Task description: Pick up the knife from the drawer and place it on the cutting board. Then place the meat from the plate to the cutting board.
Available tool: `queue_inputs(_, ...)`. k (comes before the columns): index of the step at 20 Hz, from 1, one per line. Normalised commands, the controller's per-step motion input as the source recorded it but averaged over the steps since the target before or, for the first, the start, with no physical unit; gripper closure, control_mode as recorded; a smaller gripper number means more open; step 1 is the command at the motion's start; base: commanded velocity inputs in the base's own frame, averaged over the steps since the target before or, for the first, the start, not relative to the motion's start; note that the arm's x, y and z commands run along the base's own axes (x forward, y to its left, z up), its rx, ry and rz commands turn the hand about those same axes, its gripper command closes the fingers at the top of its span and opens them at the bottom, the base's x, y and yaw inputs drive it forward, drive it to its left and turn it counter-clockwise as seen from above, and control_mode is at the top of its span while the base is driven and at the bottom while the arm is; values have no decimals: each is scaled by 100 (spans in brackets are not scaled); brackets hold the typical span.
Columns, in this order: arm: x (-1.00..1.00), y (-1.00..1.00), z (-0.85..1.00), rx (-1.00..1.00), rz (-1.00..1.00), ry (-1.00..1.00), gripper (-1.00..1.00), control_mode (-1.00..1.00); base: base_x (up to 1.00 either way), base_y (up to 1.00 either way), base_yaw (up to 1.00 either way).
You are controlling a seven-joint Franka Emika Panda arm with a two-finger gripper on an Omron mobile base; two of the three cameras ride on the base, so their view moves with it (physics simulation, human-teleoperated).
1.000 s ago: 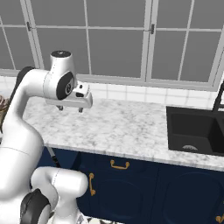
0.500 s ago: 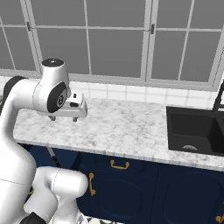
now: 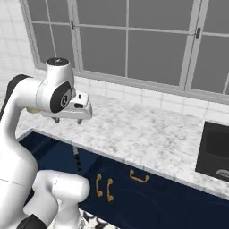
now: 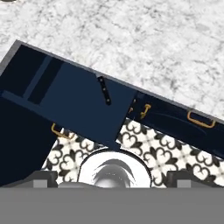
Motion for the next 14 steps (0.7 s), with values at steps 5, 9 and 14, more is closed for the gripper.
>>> queue_inputs(5,0,0,0,0,0,0,-100,100,-37,-67,57)
queue_inputs(9,0,0,0,0,0,0,-100,100,-2,-55,48)
queue_inputs(14,0,0,0,0,0,0,-100,100,19,-6,20)
